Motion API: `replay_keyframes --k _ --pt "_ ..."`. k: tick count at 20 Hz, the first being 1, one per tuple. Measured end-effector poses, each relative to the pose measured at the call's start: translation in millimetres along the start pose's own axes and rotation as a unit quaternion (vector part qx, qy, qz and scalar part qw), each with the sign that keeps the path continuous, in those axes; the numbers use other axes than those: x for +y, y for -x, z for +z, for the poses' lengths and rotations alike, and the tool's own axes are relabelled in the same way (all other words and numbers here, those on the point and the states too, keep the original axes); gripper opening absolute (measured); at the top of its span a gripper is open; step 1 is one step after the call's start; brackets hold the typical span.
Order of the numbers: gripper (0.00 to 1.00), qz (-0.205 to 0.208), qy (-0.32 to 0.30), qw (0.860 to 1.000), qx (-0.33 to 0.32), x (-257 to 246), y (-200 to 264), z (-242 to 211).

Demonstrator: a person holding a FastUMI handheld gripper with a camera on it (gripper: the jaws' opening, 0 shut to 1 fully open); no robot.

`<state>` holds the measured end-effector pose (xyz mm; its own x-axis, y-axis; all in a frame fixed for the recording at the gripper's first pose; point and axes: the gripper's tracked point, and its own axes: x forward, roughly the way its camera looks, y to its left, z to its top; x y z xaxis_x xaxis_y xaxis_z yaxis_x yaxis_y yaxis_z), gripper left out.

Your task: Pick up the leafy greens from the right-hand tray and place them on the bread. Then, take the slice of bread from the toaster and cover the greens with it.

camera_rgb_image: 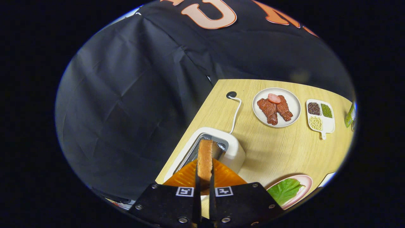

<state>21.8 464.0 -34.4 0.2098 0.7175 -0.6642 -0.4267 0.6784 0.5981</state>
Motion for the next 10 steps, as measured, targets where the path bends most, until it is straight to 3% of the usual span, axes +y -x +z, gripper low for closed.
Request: replay_keyframes --k 4,10 --pt "0.09 0.043 -0.021 0.999 -0.017 0.0 16.1 3.2" --pt "0.09 0.071 -0.037 0.996 -0.046 -4.9 17.2 10.7"
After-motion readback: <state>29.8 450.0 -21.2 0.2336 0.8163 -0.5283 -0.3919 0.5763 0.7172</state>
